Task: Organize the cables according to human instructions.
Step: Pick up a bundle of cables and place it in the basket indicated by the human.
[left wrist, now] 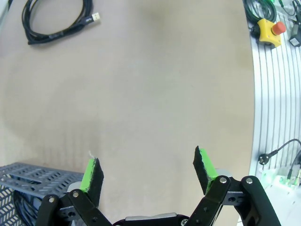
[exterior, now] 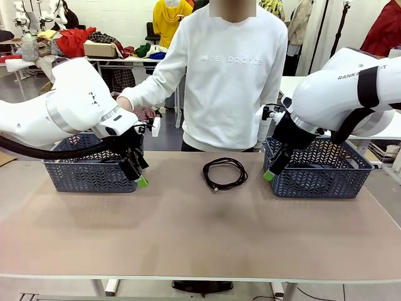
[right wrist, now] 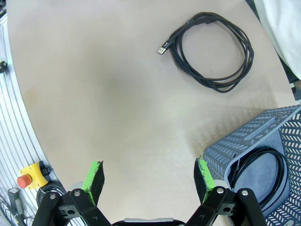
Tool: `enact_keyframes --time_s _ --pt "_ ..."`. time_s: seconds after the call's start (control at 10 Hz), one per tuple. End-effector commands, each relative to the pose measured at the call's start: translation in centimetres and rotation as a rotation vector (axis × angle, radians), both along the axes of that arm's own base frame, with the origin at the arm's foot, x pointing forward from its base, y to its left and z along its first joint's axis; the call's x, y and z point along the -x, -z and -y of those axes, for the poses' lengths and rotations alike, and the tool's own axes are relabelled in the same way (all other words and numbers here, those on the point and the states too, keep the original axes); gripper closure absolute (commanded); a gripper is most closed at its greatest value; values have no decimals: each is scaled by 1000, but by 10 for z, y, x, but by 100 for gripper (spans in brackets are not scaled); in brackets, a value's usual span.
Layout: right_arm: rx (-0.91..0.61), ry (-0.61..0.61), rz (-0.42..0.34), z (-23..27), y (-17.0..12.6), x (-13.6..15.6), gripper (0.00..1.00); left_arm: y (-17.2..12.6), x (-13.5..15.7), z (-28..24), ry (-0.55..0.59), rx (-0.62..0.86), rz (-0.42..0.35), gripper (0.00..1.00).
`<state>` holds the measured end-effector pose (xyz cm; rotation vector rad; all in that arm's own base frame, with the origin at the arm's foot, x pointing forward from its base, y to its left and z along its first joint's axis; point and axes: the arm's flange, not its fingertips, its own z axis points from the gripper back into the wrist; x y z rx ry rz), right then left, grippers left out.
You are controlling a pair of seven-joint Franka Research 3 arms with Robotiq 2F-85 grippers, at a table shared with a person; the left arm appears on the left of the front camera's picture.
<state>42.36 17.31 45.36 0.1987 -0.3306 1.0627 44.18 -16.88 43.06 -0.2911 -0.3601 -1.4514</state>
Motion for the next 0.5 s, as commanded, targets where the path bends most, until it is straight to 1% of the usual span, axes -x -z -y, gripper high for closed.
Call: enact_keyframes --time_s 0.0,0.1,0.2,0.4 --pt "-2 7 0 -1 0 1 0 0 0 0 0 0 0 0" --pt "-2 7 0 -1 0 1 0 -3 -8 4 66 -72 26 0" --pt "-2 7 0 -1 0 1 0 -5 -19 11 134 -121 36 0" --pt "-2 7 0 -1 0 1 0 -8 -45 33 279 -217 68 0"
